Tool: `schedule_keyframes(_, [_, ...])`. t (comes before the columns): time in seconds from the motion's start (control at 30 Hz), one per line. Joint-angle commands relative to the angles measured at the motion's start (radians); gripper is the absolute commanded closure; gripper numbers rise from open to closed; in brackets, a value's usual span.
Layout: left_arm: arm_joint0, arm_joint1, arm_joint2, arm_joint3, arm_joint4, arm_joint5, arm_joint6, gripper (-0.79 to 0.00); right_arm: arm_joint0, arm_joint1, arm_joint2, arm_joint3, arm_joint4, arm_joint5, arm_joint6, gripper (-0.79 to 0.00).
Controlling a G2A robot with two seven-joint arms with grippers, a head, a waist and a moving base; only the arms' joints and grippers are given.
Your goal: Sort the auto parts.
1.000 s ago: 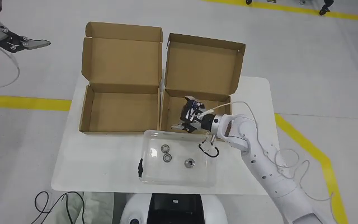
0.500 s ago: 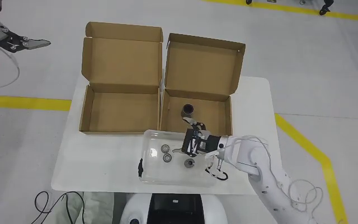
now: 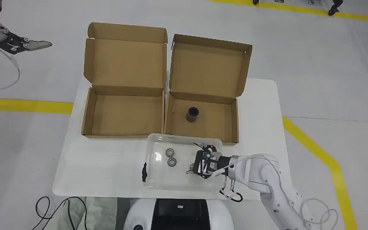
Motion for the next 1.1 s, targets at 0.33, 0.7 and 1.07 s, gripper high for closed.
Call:
schedule_keyframes(0.33, [0.0, 0.0, 0.0, 0.0, 0.0, 0.0, 0.0, -0.785, 0.003, 0.002, -0.057, 0.029, 0.008, 0.063, 0.124, -0.653])
schedule_keyframes(0.7, [0.0, 0.0, 0.0, 0.0, 0.0, 0.0, 0.0, -0.785, 0.023, 0.002, -0.095, 0.068, 0.043, 0.117, 0.234, -0.606])
schedule_keyframes(1.07, [0.0, 0.0, 0.0, 0.0, 0.0, 0.0, 0.0, -0.785, 0.069, -0.004, -0.154, 0.135, 0.064, 0.143, 0.275, -0.548])
